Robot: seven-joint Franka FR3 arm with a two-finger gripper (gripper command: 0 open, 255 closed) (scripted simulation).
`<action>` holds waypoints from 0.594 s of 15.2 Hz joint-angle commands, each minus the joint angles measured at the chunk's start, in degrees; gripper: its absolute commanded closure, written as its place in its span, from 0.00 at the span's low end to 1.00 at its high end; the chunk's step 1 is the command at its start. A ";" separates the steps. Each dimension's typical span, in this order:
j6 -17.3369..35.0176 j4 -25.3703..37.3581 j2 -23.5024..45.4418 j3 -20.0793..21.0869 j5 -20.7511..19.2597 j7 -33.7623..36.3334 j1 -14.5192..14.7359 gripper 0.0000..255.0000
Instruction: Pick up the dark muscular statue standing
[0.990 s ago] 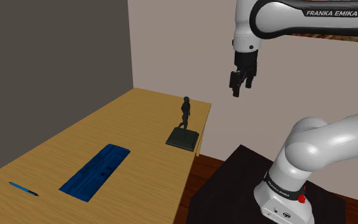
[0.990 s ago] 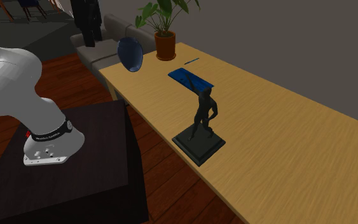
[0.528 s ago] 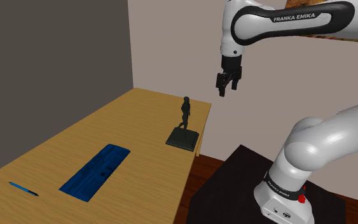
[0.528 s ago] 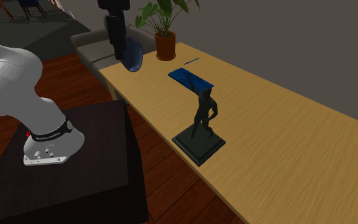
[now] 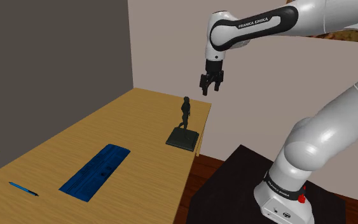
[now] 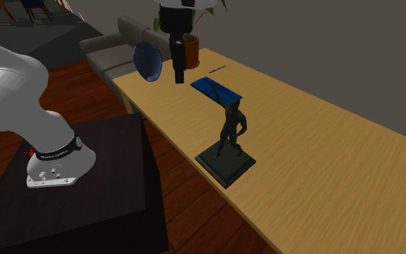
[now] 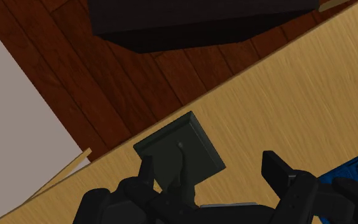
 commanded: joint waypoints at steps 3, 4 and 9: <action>4.65 4.77 8.60 -1.84 2.60 -2.67 -0.03 0.00; 5.49 6.26 10.78 -2.25 3.39 -3.42 -0.06 0.00; 8.36 14.88 21.79 -3.64 8.03 -7.37 -0.59 0.00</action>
